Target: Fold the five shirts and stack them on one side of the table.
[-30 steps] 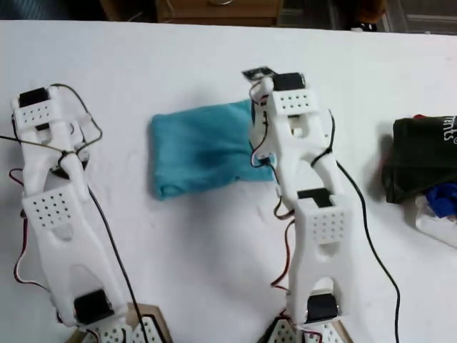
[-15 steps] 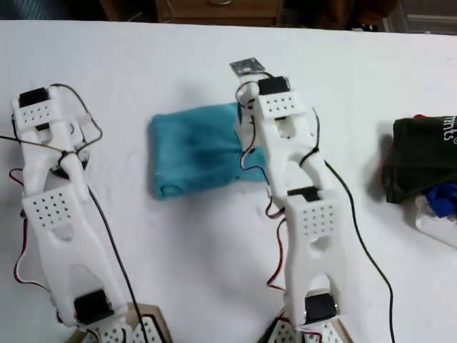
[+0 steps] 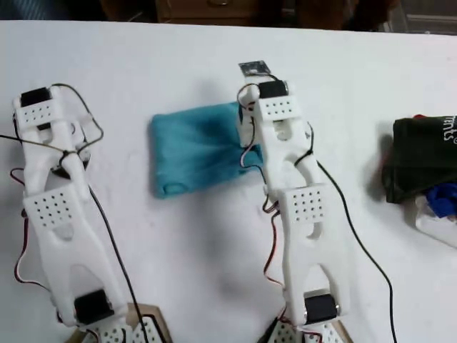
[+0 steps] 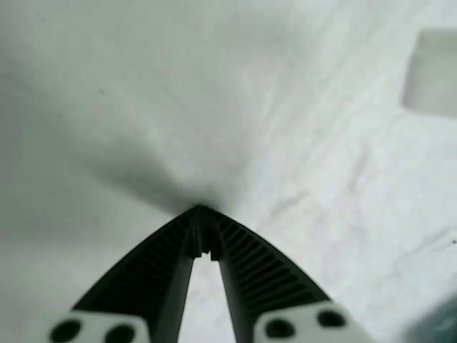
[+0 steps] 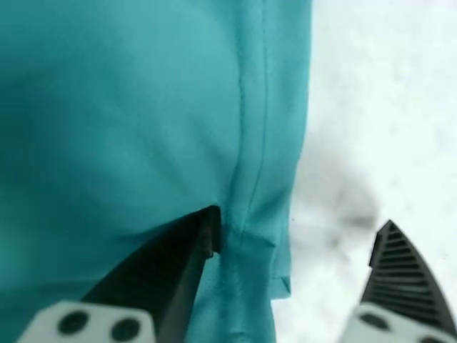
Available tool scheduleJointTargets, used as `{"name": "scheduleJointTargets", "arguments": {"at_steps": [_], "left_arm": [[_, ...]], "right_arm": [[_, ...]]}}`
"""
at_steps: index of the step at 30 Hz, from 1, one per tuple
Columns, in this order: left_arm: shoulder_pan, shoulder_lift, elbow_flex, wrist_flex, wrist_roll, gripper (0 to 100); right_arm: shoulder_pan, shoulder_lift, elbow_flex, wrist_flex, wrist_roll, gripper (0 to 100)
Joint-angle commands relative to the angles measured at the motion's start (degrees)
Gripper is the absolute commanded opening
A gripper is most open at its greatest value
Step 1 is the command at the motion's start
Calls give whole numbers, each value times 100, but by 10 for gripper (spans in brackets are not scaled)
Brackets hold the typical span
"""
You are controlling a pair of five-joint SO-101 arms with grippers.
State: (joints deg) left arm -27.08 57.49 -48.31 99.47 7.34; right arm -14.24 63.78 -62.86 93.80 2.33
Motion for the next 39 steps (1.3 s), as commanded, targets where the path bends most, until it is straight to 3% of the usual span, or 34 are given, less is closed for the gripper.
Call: {"name": "scheduleJointTargets", "arguments": {"at_steps": [1, 8, 28, 39], "left_arm": [[396, -9, 31, -44, -9, 25], [396, -9, 31, -44, -9, 25], [396, -9, 31, -44, -9, 25], [396, -9, 31, -44, -9, 25]], "right_arm": [[-154, 110, -220, 321, -123, 337], [-259, 40, -976, 708, -123, 337], [66, -1051, -1055, 760, -70, 337], [-110, -2413, 1204, 743, -211, 337]]}}
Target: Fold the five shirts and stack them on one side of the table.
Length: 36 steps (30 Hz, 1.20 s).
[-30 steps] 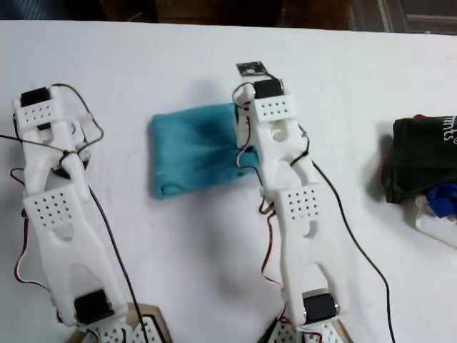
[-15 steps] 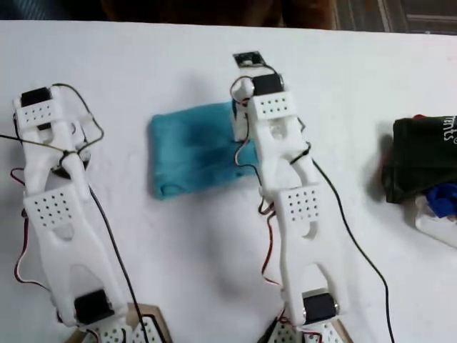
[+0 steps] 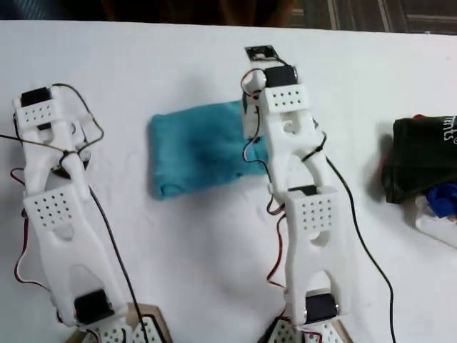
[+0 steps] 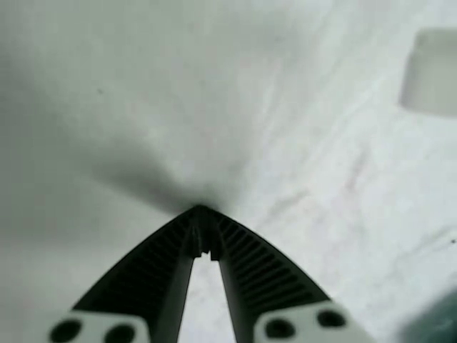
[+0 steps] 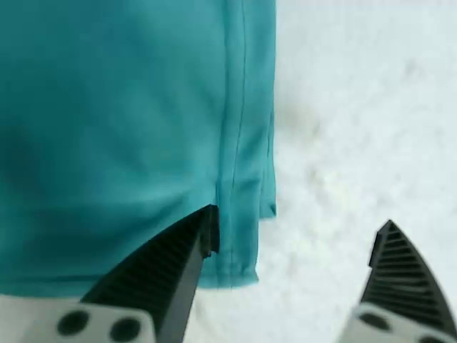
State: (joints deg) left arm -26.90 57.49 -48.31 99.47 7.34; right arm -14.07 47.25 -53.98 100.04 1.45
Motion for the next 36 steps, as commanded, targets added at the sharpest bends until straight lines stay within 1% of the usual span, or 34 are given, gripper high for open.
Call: {"name": "scheduleJointTargets", "arguments": {"at_steps": [1, 9, 19, 30, 36], "left_arm": [[378, -9, 40, -44, -9, 25], [378, -9, 40, -44, -9, 25], [378, -9, 40, -44, -9, 25], [378, -9, 40, -44, -9, 25], [369, -9, 40, -35, -18, 25]], "right_arm": [[-189, -848, 378, 119, -149, 337], [-549, -875, 440, 101, -422, 337], [-549, -286, 396, 92, -457, 337], [-681, -215, 431, -198, -853, 337], [-708, 347, 396, -330, -1064, 337]]}}
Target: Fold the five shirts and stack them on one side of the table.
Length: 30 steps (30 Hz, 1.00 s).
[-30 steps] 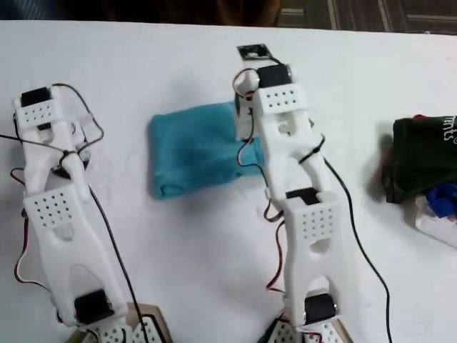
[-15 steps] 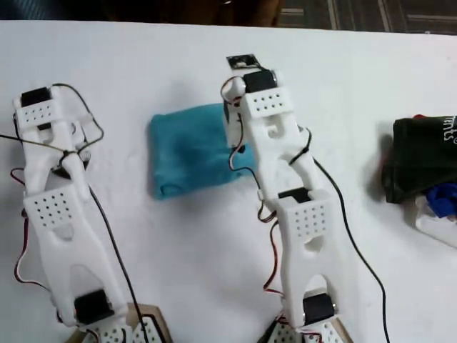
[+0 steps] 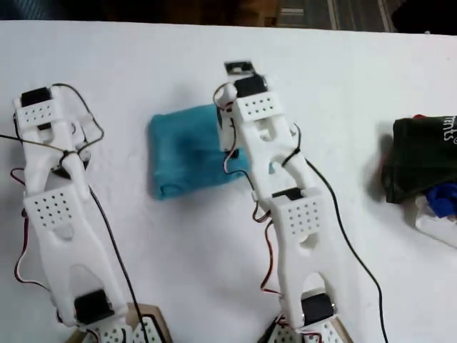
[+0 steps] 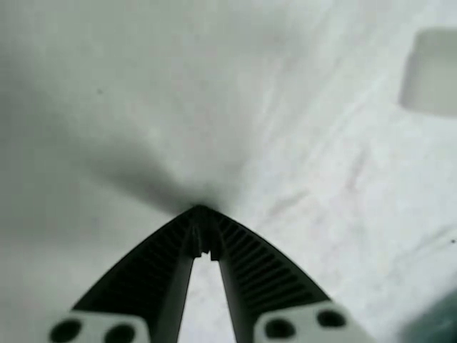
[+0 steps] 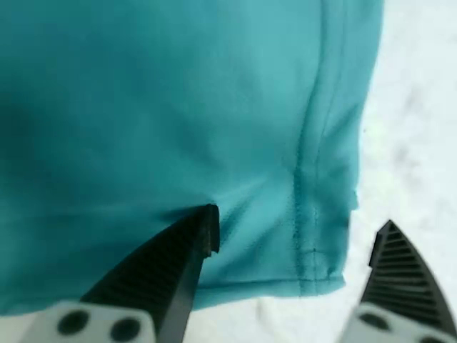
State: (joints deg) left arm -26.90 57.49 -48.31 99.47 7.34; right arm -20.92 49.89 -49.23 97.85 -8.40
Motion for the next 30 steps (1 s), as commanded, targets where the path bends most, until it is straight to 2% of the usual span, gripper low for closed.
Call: {"name": "scheduleJointTargets", "arguments": {"at_steps": [1, 15, 19, 23, 25, 30], "left_arm": [[369, -9, 40, -35, -18, 25], [369, -9, 40, -35, -18, 25], [378, -9, 40, -35, -18, 25], [369, -9, 40, -26, -18, 25], [369, -9, 40, -26, -18, 25], [360, -9, 40, -26, -18, 25]], "right_arm": [[-13, 180, -79, -154, -79, 337], [-57, 875, -114, -505, -220, 325], [-75, 954, -334, -462, -229, 208], [-101, 954, -334, -470, -246, 7], [-84, 954, -334, -462, -369, 33], [-66, 945, -343, -453, -387, 19]]}}
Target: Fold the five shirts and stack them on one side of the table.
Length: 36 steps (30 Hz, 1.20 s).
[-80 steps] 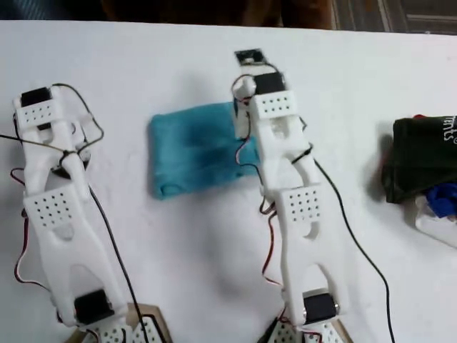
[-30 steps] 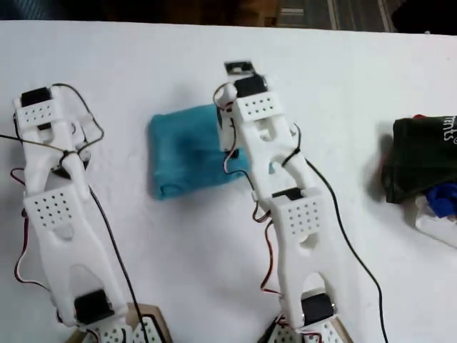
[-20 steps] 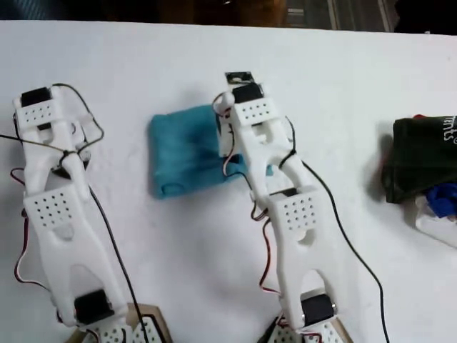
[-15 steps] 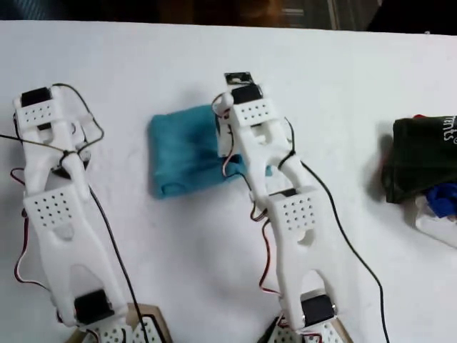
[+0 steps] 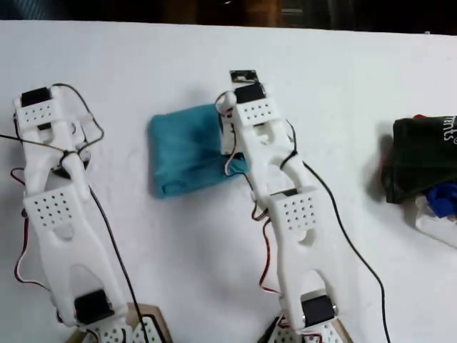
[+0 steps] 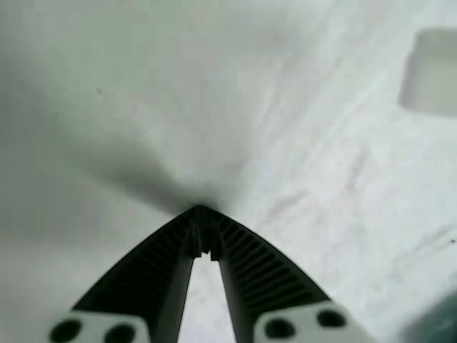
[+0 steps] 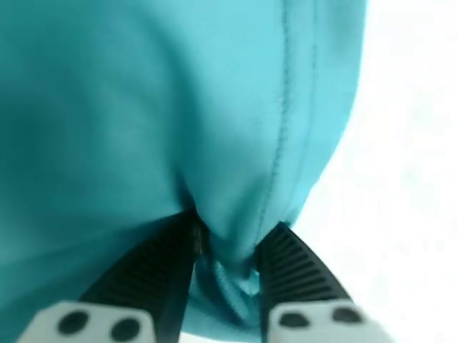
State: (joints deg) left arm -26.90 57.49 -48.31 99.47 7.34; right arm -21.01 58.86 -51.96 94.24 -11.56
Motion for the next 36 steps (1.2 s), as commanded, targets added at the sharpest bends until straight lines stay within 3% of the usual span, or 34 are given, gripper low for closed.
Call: {"name": "scheduleJointTargets", "arguments": {"at_steps": [1, 6, 12, 24, 36], "left_arm": [[360, -9, 40, -26, -18, 25], [360, -9, 40, -26, -18, 25], [360, -9, 40, -26, -18, 25], [360, -9, 40, -26, -18, 25], [360, -9, 40, -26, -18, 25]], "right_arm": [[-57, 48, -97, -92, -70, 19], [-31, -13, -141, 127, -62, 19], [497, -4, -976, 646, -18, 19], [1042, -22, -1591, 716, 756, 19], [2642, -1314, -1820, 716, 2207, 19]]}}
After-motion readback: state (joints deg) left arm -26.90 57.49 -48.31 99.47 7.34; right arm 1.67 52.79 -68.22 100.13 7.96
